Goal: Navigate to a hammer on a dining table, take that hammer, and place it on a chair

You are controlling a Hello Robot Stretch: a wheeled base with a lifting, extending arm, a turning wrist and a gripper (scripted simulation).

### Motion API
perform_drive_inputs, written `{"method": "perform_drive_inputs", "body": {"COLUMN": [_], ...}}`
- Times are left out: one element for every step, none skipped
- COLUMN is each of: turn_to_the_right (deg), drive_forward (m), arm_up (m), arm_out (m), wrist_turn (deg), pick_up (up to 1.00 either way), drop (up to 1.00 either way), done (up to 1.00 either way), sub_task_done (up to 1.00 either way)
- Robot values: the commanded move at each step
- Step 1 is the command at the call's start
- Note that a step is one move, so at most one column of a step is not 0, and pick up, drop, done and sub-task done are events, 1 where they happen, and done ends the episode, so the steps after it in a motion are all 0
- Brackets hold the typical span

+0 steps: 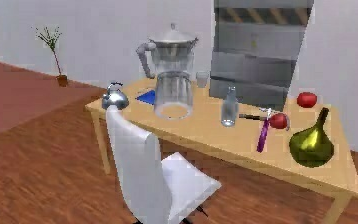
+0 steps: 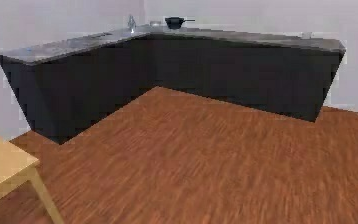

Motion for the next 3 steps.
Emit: {"method": "perform_drive_inputs", "body": {"turn_to_the_right": [-45.0,-24.0,-3.0], "drive_forward": [0.0,0.0,0.0], "arm_up": [0.0,0.0,0.0], "arm_out": [0.0,0.0,0.0], "wrist_turn": [0.0,0.0,0.0], "pick_up": [0.0,0.0,0.0], "drop": [0.0,0.0,0.0], "done": [0.0,0.0,0.0], "sub_task_done": [0.0,0.0,0.0]}}
